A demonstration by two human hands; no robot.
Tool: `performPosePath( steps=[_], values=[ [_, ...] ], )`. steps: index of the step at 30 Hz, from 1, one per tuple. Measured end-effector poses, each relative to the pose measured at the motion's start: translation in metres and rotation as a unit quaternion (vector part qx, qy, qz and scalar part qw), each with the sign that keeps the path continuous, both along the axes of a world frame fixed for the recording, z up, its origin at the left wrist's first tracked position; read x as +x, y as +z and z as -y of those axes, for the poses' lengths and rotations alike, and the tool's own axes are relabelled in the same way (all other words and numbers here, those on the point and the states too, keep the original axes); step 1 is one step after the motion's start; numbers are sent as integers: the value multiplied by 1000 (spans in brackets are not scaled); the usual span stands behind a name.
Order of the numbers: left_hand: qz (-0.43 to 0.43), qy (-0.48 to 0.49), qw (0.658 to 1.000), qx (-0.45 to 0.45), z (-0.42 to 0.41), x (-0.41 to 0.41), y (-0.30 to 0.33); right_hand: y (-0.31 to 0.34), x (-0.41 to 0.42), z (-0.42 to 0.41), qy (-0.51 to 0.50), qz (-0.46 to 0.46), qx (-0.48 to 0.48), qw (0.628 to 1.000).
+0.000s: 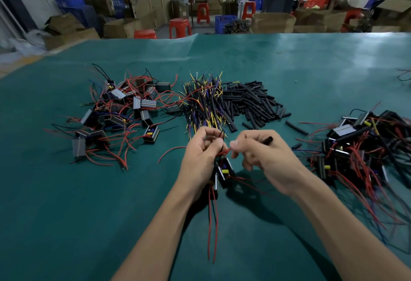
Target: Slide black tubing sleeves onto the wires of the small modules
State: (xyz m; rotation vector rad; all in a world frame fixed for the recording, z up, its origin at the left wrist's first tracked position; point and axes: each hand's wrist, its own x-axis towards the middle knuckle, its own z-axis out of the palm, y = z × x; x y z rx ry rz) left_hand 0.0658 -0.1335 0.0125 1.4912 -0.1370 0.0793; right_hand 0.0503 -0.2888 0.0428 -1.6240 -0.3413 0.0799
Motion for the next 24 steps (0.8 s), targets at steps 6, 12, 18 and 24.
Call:
performPosePath(
  steps=[6,12,18,24],
  values=[
    [39,48,998,31,1,1,-7,-11,8,17,8,-130,-17,991],
    [46,71,996,30,1,3,-10,-14,9,8,1,24,-256,966],
    [59,30,996,66,1,-3,-5,-17,12,10,-17,42,-273,961],
    [66,-29,993,91,-2,-8,-4,-18,10,9,-49,-8,-214,976]
  ],
)
